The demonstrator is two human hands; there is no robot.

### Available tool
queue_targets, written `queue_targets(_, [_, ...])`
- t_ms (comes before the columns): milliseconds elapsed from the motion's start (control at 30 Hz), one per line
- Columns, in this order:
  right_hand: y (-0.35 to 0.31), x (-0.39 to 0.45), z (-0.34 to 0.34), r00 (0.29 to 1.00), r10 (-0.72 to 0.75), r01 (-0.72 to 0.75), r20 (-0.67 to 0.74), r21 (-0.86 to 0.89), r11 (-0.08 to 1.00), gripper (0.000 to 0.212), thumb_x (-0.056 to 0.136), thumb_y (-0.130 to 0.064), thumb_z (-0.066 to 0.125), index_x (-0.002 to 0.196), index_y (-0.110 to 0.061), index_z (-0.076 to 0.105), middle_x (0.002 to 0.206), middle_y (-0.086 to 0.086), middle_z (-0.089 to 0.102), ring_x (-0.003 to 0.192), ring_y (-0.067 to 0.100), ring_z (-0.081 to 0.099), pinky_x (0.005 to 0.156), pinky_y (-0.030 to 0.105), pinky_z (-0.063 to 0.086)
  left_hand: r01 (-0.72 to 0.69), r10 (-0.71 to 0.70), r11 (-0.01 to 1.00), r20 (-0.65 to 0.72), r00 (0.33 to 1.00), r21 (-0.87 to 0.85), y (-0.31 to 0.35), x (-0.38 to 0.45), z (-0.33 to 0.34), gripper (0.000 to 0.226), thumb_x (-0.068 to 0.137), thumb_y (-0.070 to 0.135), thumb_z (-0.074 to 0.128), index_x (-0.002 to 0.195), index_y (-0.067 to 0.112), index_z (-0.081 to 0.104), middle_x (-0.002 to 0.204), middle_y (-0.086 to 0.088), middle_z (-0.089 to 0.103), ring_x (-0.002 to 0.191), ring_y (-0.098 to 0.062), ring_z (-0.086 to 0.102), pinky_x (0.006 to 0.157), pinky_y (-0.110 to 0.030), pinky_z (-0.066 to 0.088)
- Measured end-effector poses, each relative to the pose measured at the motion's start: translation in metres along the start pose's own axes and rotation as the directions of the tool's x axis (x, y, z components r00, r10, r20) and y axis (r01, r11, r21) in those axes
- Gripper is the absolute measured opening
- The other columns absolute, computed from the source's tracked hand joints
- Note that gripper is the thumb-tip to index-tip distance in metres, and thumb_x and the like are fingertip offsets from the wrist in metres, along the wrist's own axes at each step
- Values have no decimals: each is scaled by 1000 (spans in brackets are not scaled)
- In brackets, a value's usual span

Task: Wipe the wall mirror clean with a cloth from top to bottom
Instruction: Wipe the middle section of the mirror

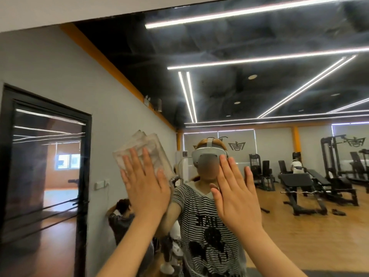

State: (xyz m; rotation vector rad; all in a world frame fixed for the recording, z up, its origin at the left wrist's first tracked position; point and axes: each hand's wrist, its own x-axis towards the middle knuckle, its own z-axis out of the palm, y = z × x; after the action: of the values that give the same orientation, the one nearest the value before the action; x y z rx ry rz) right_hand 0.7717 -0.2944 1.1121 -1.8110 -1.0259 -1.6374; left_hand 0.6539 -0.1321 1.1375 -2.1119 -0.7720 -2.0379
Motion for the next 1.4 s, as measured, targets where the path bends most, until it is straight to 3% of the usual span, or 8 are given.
queue_targets(167, [1, 0, 0, 999, -22, 23, -31, 26, 999, 55, 104, -42, 8, 149, -11, 16, 155, 9, 30, 144, 21, 24, 116, 46, 12, -174, 174, 984, -4, 985, 38, 44, -36, 16, 65, 95, 34, 28, 154, 11, 13, 160, -15, 12, 147, -32, 9, 118, -41, 0])
queue_targets(500, [2, -1, -1, 999, -26, 25, 23, 28, 999, 56, 104, -42, 7, 149, -11, 20, 155, 9, 26, 144, 22, 21, 115, 49, 15, -161, 161, 987, 10, 987, 27, 43, -37, 12, 64, 92, 35, 32, 152, 12, 22, 159, -13, 17, 146, -30, 12, 118, -41, 1])
queue_targets(700, [3, -1, 3, 999, -42, 42, -17, -4, 999, 57, 96, -35, 31, 147, -10, 28, 154, 11, 32, 144, 23, 22, 118, 46, 8, -150, 150, 988, 1, 989, 40, 43, -37, 13, 65, 92, 35, 33, 151, 10, 28, 159, -14, 18, 147, -30, 13, 119, -39, 1])
queue_targets(1100, [3, 0, -7, 998, -57, 57, -1, -44, 997, 61, 94, -33, 34, 150, -12, 21, 155, 7, 23, 144, 23, 22, 116, 47, 14, -171, 172, 985, -21, 985, 16, 41, -37, 16, 66, 91, 36, 33, 152, 14, 20, 159, -17, 19, 146, -33, 13, 118, -40, -3])
queue_targets(1267, [22, 7, -29, 994, -109, 109, 13, 13, 994, 56, 93, -34, 37, 145, -12, 35, 149, 9, 43, 139, 20, 31, 109, 45, 25, -151, 151, 989, -8, 989, 9, 45, -36, 11, 67, 90, 35, 33, 152, 15, 19, 158, -18, 21, 146, -34, 14, 118, -39, -3])
queue_targets(1400, [59, 13, -52, 1000, -26, 26, 8, 1, 1000, 59, 94, -35, 35, 146, -8, 40, 151, 11, 39, 141, 22, 25, 113, 45, 18, -140, 139, 990, 28, 990, 34, 46, -37, 9, 66, 90, 35, 32, 151, 11, 23, 157, -20, 23, 145, -35, 15, 118, -41, 1])
